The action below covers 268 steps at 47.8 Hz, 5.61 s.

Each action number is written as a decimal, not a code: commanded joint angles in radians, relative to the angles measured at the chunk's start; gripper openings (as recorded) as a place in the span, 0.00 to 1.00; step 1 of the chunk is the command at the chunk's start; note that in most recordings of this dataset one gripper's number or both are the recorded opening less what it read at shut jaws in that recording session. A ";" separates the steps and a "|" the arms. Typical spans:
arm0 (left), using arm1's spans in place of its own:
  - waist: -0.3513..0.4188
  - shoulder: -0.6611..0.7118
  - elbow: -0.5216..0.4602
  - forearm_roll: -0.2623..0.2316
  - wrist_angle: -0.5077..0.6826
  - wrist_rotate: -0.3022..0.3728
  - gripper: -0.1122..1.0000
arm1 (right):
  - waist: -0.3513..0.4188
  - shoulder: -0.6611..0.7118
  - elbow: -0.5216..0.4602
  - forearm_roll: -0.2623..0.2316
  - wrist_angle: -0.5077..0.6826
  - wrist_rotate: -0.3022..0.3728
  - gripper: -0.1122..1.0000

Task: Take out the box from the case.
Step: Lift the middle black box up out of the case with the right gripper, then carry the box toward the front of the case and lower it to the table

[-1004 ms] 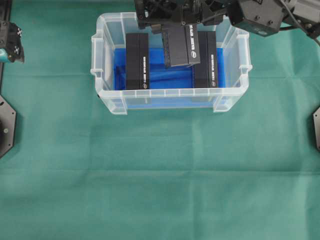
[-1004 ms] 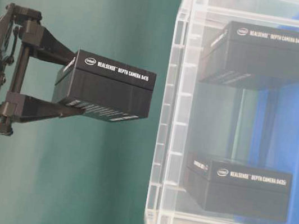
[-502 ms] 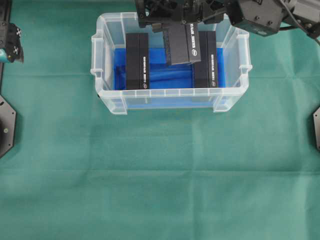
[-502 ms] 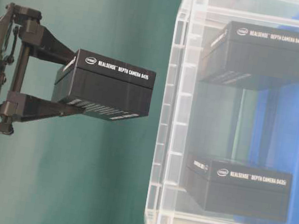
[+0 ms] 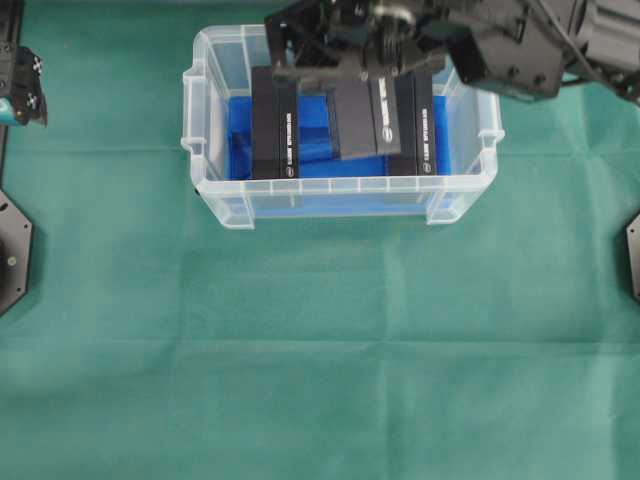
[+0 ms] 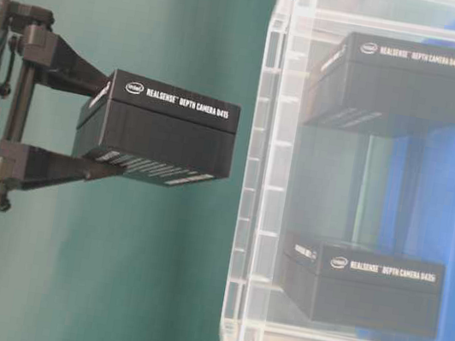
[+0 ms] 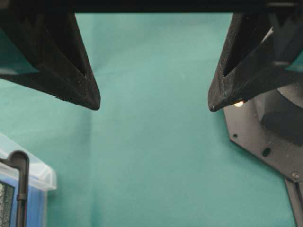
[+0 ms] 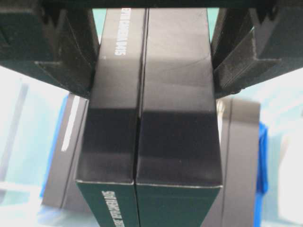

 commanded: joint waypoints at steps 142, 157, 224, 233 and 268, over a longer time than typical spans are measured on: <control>0.009 -0.035 0.017 0.005 0.060 -0.037 0.97 | 0.405 0.002 0.581 0.063 -0.535 0.612 0.71; 0.009 -0.034 0.017 0.005 0.060 -0.041 0.97 | 0.403 0.002 0.594 0.061 -0.563 0.604 0.71; 0.009 -0.032 0.017 0.003 0.063 -0.044 0.97 | 0.410 -0.071 0.489 -0.037 -0.420 0.604 0.94; 0.009 -0.034 0.017 0.003 0.063 -0.052 0.97 | 0.411 -0.089 0.410 -0.044 -0.360 0.566 0.94; 0.009 -0.034 0.017 0.003 0.060 -0.058 0.97 | 0.402 -0.100 0.201 -0.061 -0.170 0.457 0.94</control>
